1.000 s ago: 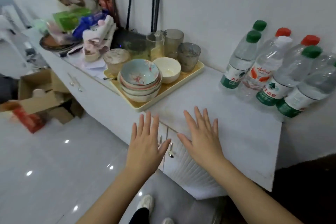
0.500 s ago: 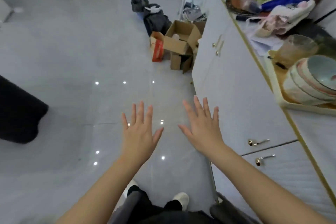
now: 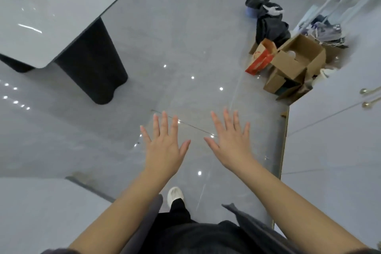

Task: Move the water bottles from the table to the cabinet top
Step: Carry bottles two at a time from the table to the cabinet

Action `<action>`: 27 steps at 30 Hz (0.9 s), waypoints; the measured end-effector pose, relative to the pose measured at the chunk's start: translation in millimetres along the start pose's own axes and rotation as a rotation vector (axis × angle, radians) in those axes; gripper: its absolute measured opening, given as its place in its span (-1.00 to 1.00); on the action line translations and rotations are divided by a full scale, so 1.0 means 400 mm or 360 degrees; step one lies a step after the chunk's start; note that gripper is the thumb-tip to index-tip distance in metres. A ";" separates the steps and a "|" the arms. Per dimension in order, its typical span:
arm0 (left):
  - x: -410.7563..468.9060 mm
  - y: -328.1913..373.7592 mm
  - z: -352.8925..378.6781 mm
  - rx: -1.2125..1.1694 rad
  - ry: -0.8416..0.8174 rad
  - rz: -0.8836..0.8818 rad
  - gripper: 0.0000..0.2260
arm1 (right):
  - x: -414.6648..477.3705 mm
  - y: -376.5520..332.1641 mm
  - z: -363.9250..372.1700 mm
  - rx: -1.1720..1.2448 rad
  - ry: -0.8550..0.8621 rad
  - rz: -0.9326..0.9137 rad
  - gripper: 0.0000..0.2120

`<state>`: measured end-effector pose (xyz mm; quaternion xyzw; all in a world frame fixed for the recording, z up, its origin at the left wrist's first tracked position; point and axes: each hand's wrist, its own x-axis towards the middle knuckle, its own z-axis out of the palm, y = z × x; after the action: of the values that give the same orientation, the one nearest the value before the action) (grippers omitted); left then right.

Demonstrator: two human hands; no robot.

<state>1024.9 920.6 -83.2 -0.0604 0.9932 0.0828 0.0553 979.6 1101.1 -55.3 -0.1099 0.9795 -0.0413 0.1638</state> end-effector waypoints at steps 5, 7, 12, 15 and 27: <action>0.009 -0.128 0.000 -0.0087 0.0012 -0.0260 -0.31 | 0.101 -0.134 0.002 -0.0054 -0.0004 -0.0195 -0.32; 0.012 -0.167 -0.001 -0.0104 -0.0009 -0.0366 -0.30 | 0.137 -0.182 0.002 -0.0077 -0.0024 -0.0287 -0.31; 0.026 -0.256 -0.004 -0.0139 0.0014 -0.0649 -0.30 | 0.239 -0.303 0.008 -0.0196 -0.0086 -0.0571 -0.30; 0.050 -0.315 -0.009 -0.0155 0.0034 -0.0792 -0.31 | 0.315 -0.377 0.011 -0.0262 -0.0109 -0.0729 -0.30; 0.249 -0.531 -0.101 -0.0256 0.0093 -0.1332 -0.32 | 0.648 -0.686 -0.056 -0.0412 -0.0132 -0.1321 -0.28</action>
<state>950.0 694.8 -89.1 -0.4647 0.8746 0.1286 0.0512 788.5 776.1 -83.1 -0.5156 0.8419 0.0240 0.1575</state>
